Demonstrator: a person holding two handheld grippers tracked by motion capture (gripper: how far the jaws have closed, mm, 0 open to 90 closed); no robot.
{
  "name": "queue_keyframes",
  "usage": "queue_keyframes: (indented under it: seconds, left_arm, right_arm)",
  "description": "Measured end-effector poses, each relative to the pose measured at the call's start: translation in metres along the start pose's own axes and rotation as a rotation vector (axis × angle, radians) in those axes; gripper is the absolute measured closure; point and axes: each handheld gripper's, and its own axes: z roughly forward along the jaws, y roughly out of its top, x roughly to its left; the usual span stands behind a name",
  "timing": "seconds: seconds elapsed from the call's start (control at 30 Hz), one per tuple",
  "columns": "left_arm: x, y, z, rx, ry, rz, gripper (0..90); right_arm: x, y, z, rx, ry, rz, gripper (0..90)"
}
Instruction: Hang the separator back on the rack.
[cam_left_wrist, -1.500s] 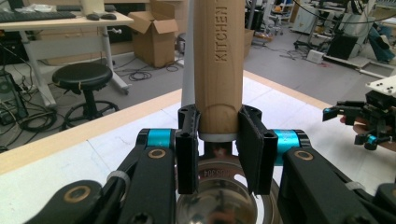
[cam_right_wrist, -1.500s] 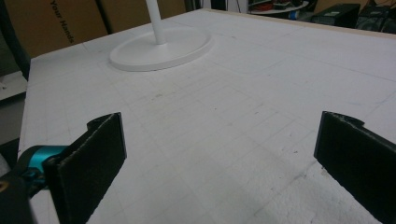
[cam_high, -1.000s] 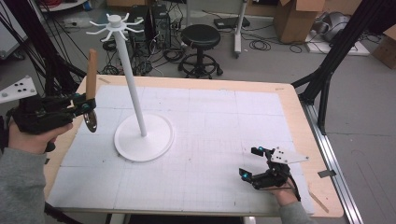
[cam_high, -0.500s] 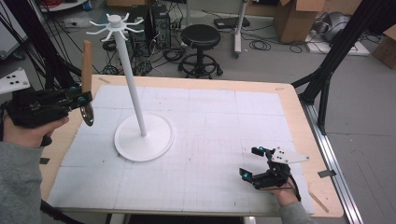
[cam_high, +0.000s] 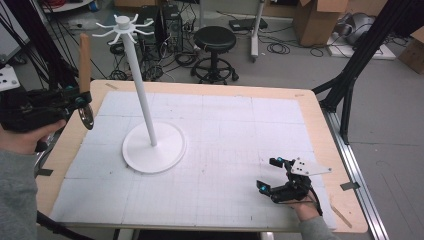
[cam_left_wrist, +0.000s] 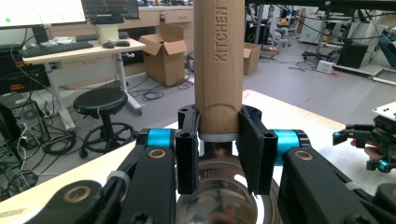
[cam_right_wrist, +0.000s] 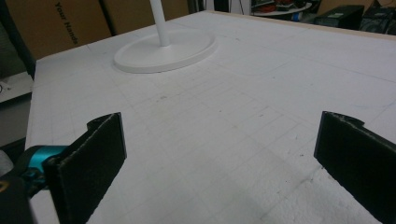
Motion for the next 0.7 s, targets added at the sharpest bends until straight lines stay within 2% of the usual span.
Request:
queue_keyframes:
  seconds: [0.2, 0.7]
  left_arm:
    - [0.002, 0.006, 0.000, 0.007, 0.006, -0.006, 69.6]
    - [0.002, 0.010, 0.011, 0.014, 0.010, 0.001, 69.5]
  right_arm:
    - [0.000, 0.000, 0.000, 0.003, 0.003, 0.005, 1.3]
    - [-0.001, -0.001, 0.000, 0.004, 0.006, 0.003, 1.4]
